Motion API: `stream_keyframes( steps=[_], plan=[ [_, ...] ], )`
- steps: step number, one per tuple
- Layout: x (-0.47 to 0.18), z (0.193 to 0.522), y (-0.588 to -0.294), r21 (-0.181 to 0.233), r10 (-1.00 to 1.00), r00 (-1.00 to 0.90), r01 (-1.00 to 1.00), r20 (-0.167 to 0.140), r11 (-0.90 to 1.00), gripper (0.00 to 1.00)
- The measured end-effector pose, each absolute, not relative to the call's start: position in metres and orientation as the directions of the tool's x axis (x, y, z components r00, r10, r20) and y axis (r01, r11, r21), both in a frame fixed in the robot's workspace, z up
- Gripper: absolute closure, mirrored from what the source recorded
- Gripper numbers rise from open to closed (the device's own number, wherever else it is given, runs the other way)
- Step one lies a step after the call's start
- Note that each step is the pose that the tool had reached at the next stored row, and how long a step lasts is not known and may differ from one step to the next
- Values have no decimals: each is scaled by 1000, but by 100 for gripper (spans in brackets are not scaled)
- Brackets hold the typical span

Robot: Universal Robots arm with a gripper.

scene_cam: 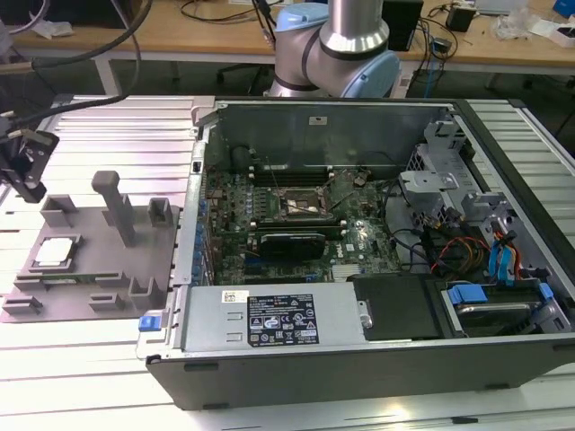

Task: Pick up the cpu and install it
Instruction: 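Reach for the cpu, then pick up the cpu and move it towards the insertion slot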

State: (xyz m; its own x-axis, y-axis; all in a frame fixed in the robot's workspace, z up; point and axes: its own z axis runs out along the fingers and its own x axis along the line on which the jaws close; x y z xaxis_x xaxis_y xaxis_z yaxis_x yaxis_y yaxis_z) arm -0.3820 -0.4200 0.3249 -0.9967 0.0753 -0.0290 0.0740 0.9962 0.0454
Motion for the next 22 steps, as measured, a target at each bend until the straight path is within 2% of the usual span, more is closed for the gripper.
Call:
stream_keyframes(
  steps=[10, 22],
  plan=[
    [-399, 309, -424, 46, 75, -997, 74, -29, 996, 89],
    [-403, 308, -424, 45, 75, -997, 74, -29, 996, 89]
  ],
)
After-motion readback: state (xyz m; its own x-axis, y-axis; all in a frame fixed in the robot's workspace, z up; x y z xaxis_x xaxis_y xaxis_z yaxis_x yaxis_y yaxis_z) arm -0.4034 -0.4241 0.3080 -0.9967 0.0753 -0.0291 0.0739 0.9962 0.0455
